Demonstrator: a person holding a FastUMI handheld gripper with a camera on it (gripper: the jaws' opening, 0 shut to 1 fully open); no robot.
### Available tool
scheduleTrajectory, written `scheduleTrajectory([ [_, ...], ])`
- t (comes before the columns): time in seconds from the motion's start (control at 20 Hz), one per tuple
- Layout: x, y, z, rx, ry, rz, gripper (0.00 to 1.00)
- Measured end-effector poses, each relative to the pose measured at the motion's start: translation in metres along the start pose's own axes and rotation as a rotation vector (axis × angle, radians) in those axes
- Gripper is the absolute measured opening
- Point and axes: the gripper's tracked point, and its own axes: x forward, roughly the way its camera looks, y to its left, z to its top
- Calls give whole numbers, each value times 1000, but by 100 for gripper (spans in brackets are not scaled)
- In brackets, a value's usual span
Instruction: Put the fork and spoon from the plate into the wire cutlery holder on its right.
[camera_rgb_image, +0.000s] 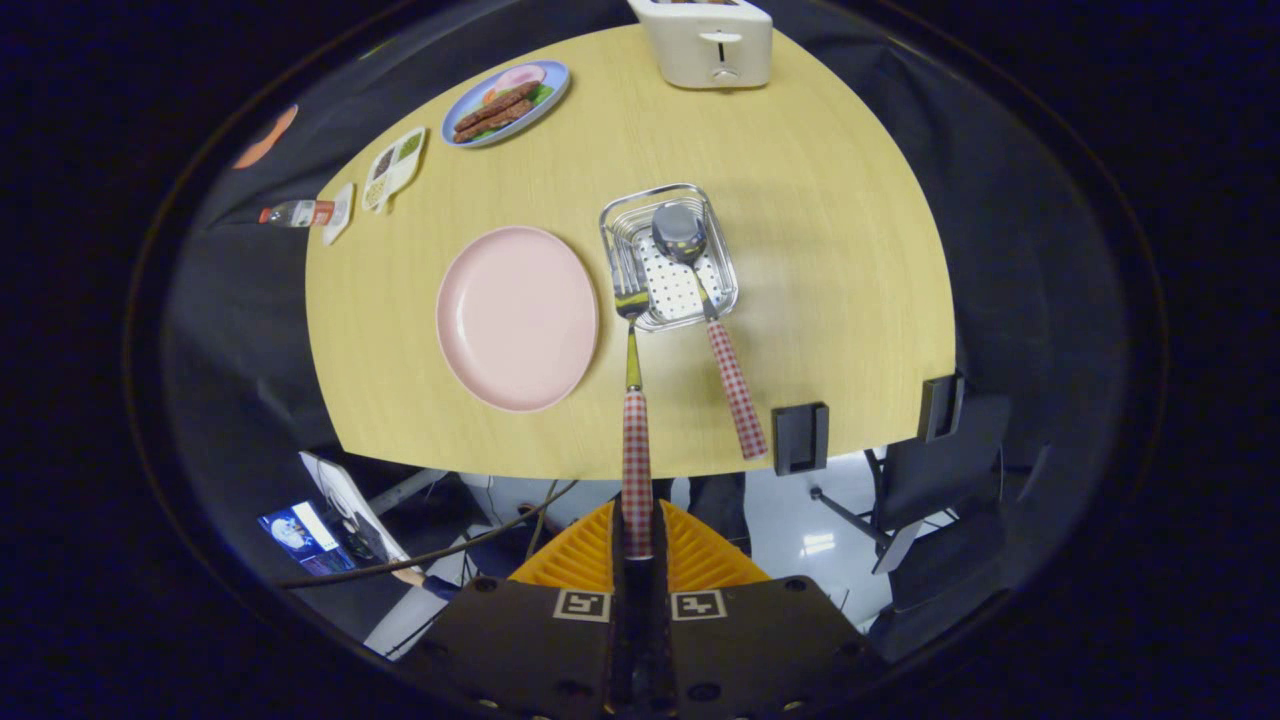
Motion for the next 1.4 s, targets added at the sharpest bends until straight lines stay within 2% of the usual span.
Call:
scheduleTrajectory([
  [0.75,-10,-1,15,9,15,-20,8],
  [1.2,-4,-4,40,22,59,-25,7],
  [1.4,-5,5,54,18,52,-5,14],
])
